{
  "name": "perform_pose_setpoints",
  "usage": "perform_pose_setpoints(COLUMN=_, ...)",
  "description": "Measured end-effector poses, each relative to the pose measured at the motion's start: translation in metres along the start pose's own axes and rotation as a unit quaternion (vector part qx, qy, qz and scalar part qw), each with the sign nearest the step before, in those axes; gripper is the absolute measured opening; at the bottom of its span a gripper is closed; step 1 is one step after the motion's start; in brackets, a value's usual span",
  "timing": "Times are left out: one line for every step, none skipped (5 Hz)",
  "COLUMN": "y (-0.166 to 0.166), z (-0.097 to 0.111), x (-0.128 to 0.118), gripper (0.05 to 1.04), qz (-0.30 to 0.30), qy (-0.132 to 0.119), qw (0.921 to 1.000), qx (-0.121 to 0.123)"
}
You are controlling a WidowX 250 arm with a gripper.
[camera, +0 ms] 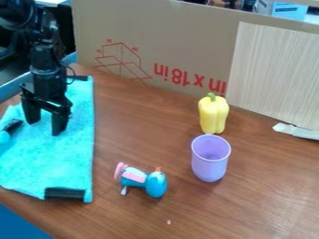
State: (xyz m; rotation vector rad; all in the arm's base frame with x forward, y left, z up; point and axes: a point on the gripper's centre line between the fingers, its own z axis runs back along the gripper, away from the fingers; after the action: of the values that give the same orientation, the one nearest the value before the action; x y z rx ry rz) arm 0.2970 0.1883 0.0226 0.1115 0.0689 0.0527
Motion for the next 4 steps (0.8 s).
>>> perform_pose_setpoints(y=-0.024, z=0.003, x=0.007, gripper=1.0, qz=-0.007, qy=0.0, qw=0.9999, qx=-0.012)
perform_pose_setpoints(y=-0.045, z=0.007, x=0.014, gripper=1.0, qz=-0.005, qy=0.005, qw=0.9998, qx=-0.016)
perform_pose_setpoints(y=-0.06, z=0.011, x=0.028, gripper=0.999, qz=-0.002, qy=0.003, qw=0.9999, qx=-0.016)
perform_pose_setpoints(y=-0.066, z=0.012, x=0.043, gripper=0.999, qz=0.014, qy=0.008, qw=0.9997, qx=-0.018)
